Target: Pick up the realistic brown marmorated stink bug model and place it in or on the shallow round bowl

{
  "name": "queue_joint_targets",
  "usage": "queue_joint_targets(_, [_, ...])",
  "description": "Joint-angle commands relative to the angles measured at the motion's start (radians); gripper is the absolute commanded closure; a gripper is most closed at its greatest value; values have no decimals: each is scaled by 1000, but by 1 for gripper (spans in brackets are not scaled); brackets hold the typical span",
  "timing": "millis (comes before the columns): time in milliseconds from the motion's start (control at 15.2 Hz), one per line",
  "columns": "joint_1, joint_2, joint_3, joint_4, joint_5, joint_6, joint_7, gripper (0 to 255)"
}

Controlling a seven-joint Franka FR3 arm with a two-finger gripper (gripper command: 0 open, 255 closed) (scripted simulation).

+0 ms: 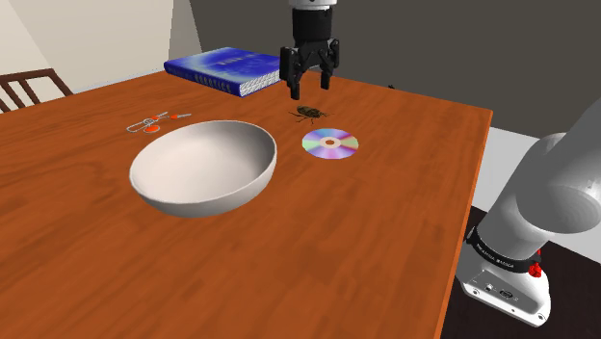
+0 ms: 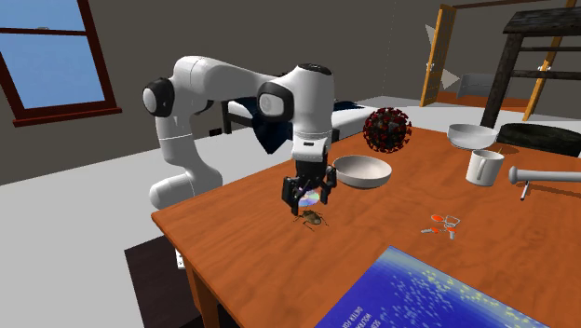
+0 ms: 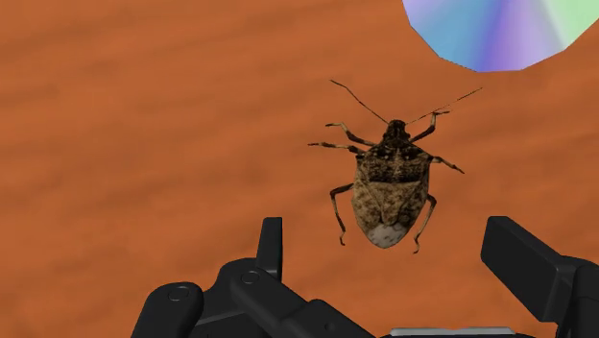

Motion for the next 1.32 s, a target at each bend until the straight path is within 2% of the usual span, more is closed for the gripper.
queue_joint_targets(0, [5,24,11,18,1,9,23,0])
queue_joint_targets(462, [7,21,14,-74,3,98,22,0])
queue_joint_targets(924, [7,22,14,-73,3,98,22,0])
queue_joint_targets(990, [7,22,14,-73,3,98,22,255])
queue_joint_targets(1254, [7,22,14,-73,3,98,22,255])
